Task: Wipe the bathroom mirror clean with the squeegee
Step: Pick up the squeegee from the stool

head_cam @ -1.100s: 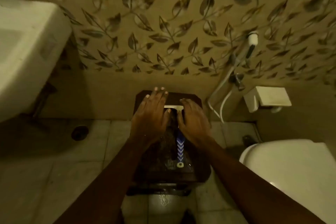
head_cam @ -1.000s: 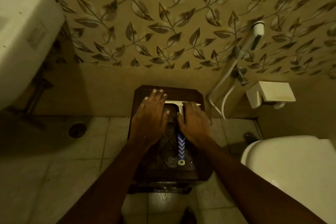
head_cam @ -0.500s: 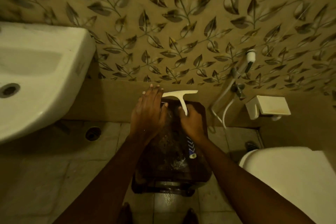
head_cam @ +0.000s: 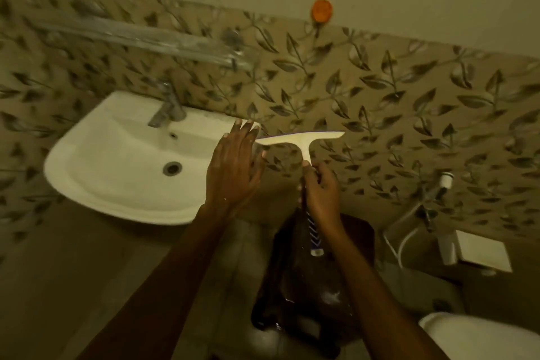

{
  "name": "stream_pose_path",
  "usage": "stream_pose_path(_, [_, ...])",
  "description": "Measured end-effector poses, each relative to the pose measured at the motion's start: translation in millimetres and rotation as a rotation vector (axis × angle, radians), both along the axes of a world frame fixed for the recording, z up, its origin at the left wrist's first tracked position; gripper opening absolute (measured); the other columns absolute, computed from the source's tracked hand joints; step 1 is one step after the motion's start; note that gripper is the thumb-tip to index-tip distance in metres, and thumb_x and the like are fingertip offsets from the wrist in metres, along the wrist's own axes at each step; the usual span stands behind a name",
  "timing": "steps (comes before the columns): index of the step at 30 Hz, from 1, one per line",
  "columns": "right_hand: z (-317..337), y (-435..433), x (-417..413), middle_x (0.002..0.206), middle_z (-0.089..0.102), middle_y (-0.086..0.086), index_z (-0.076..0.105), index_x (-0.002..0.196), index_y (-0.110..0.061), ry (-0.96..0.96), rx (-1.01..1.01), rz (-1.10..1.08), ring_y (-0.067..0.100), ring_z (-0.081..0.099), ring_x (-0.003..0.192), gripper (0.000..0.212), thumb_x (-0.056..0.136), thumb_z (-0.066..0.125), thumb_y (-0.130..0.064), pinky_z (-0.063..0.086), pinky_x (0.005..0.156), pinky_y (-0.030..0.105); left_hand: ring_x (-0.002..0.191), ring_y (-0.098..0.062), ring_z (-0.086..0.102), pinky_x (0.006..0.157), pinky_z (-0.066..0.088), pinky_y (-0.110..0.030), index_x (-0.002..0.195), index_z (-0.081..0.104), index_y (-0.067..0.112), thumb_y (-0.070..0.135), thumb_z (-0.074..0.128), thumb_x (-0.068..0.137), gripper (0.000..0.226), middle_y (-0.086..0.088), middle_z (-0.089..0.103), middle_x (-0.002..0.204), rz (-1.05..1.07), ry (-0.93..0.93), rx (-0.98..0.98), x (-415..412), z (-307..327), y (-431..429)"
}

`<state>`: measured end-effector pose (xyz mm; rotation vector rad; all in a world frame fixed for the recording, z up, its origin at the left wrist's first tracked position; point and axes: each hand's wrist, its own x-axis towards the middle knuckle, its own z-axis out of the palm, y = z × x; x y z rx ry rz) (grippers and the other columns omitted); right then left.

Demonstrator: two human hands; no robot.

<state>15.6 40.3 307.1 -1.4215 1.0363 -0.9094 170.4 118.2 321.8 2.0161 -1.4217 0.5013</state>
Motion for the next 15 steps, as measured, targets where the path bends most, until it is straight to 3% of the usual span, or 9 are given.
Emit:
stream_pose_path(4, [26, 26, 63, 0.062, 0.055, -0.002, 0.06, 0.082, -0.023, -0.043, -0.062, -0.065, 0.01, 0.051, 0.053, 0.02, 0.099, 0.051, -0.031, 0.042, 0.052, 0.027, 0.142, -0.019, 0.028, 0.115, 0.022, -0.031, 0.138, 0.044, 0.01, 0.034, 0.04, 0.099, 0.045, -0.007, 0.045, 0.146, 0.043, -0.062, -0.05, 67, 32, 35])
stream_pose_path(7, [44, 36, 109, 0.065, 0.054, 0.001, 0.061, 0.085, -0.014, -0.09, -0.09, -0.052, 0.013, 0.05, 0.056, 0.024, 0.098, 0.053, -0.033, 0.042, 0.053, 0.03, 0.14, -0.021, 0.034, 0.113, 0.03, -0.036, 0.135, 0.046, 0.009, 0.033, 0.041, 0.099, 0.044, -0.008, 0.049, 0.142, 0.063, -0.114, -0.076, 111, 54, 58])
stream_pose_path(11, [67, 45, 168, 0.063, 0.051, 0.011, 0.059, 0.095, -0.003, -0.146, -0.131, -0.063, 0.009, 0.043, 0.036, 0.035, 0.097, 0.053, -0.037, 0.037, 0.033, 0.023, 0.14, -0.02, 0.034, 0.112, 0.03, -0.036, 0.134, 0.048, 0.011, 0.033, 0.04, 0.099, 0.043, -0.006, 0.05, 0.141, 0.076, -0.148, -0.124, 164, 81, 73])
stream_pose_path(13, [79, 47, 196, 0.06, 0.047, 0.017, 0.057, 0.088, -0.001, -0.152, -0.198, -0.045, 0.016, 0.043, 0.038, 0.041, 0.097, 0.051, -0.04, 0.038, 0.033, 0.024, 0.139, -0.02, 0.035, 0.113, 0.027, -0.035, 0.134, 0.049, 0.011, 0.032, 0.041, 0.098, 0.042, -0.006, 0.05, 0.141, 0.078, -0.135, -0.138, 189, 96, 74])
stream_pose_path(15, [92, 47, 223, 0.061, 0.047, 0.024, 0.055, 0.084, -0.001, -0.145, -0.255, -0.03, 0.024, 0.045, 0.044, 0.046, 0.095, 0.051, -0.045, 0.042, 0.039, 0.034, 0.138, -0.021, 0.037, 0.114, 0.024, -0.034, 0.133, 0.049, 0.01, 0.03, 0.044, 0.097, 0.041, -0.007, 0.051, 0.14, 0.068, -0.142, -0.15, 215, 111, 74])
